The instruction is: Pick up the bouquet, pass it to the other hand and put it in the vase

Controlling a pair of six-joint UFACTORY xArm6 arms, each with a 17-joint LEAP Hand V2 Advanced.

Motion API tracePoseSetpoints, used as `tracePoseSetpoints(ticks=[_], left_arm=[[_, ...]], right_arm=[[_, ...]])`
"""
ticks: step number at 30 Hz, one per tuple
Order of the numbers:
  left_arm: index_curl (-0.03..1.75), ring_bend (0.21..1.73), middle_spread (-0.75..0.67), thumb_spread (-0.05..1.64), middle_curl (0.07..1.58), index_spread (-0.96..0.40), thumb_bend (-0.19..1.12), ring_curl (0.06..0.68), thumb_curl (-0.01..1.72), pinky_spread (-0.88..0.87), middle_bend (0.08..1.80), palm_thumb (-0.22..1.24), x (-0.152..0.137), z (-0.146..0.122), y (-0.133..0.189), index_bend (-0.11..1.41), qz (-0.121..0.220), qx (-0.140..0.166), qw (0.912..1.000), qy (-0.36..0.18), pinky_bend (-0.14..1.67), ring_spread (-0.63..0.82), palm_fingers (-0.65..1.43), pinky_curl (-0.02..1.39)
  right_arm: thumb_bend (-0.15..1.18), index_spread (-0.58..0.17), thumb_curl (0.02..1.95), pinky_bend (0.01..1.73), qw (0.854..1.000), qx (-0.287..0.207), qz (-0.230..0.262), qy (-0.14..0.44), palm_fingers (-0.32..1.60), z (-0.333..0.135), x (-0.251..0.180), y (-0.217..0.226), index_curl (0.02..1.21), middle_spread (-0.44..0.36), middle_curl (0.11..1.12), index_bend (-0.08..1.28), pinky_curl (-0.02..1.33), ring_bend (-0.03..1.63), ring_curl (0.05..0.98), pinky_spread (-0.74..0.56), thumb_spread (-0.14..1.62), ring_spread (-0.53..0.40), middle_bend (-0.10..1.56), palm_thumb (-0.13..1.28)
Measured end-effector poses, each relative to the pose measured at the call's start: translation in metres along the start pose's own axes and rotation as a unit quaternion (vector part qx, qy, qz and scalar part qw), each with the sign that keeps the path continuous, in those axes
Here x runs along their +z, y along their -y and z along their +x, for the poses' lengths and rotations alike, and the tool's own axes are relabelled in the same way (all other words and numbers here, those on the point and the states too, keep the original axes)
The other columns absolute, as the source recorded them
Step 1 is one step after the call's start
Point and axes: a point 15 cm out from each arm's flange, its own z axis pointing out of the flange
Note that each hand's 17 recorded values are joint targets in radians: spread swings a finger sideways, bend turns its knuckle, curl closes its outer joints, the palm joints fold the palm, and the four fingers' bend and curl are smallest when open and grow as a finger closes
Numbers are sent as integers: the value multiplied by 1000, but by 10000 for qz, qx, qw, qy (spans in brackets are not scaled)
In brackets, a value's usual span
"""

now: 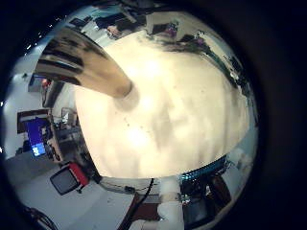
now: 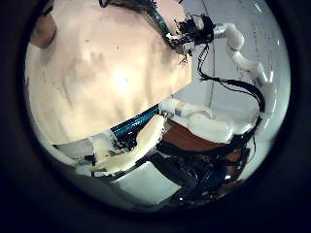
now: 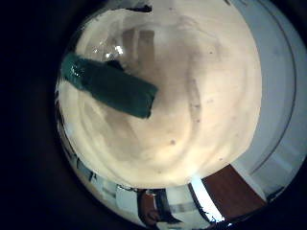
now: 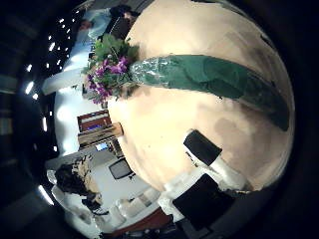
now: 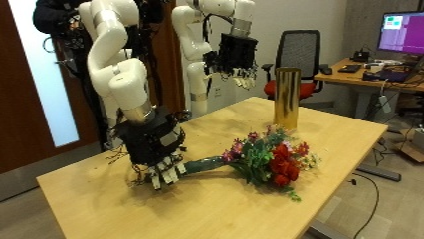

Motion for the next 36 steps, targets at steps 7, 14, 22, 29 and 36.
tracePoseSetpoints(ticks=[7,14,22,29,36], left_arm=[[356,440,249,948,355,231,-29,192,302,478,283,320,0,0,2,189,-53,4,10000,1,185,490,177,244],[356,444,276,948,353,231,-29,192,302,480,299,320,-2,-1,2,177,-43,-6,10000,9,173,514,199,238],[359,440,252,948,350,232,-29,193,302,478,281,320,-1,-2,6,183,-74,4,10000,4,178,498,190,240],[362,441,223,948,352,234,-29,195,302,472,280,320,-2,-2,6,186,-87,5,10000,9,181,484,187,238],[365,434,235,948,354,234,-29,193,302,470,287,320,-2,-1,8,188,-89,-2,10000,-13,179,487,190,237]], right_arm=[[-21,-56,403,463,9999,-25,-120,-26,163,-1,9,9,272,211,343,160,271,523,234,205,1068,176,309,697],[-22,-61,415,401,9995,-123,-275,-50,223,-8,16,10,285,206,347,170,257,521,229,213,1042,164,328,717],[-21,-68,425,374,9982,-185,-563,-44,243,-14,25,9,290,199,345,165,258,511,222,204,1025,152,324,736],[-23,-83,435,327,9974,-172,-696,-48,298,-14,33,7,294,188,345,168,252,533,222,204,1010,129,333,754],[-24,-95,439,283,9949,-260,-969,-138,354,-14,36,12,301,170,350,174,246,558,222,202,1003,99,356,764]])
